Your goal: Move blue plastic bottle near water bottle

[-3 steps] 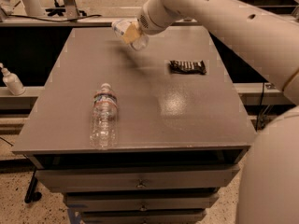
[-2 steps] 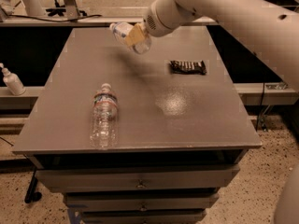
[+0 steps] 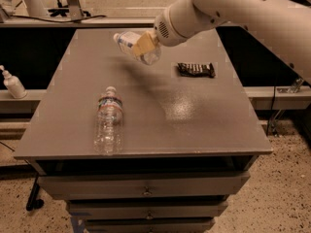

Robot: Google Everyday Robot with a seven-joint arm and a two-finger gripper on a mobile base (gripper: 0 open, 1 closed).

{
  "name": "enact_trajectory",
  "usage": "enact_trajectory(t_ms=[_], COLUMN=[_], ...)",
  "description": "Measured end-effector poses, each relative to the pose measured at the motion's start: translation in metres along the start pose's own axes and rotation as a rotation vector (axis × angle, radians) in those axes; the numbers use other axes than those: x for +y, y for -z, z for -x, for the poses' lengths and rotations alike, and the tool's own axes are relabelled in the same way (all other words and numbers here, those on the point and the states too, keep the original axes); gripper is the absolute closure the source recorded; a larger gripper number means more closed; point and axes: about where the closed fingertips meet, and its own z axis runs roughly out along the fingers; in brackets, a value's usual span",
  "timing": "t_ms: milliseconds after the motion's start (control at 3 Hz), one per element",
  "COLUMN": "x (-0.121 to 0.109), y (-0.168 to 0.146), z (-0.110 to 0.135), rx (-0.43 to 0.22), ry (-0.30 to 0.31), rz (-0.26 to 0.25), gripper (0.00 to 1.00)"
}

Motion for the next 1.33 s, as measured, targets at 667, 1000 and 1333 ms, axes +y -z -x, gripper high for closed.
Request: enact_trajectory(t_ms=[667,1000,1333], x=[0.001,0.009,0.021], y=[0.018,0.031,0.038], z=[-0.027,-0.045,-0.068], rx=[0.052,0.076,0.095], ry=[0.034,0.041,0.028], rz=[-0.027,-0.023,-0.005], gripper=[1.00,1.00,1.00])
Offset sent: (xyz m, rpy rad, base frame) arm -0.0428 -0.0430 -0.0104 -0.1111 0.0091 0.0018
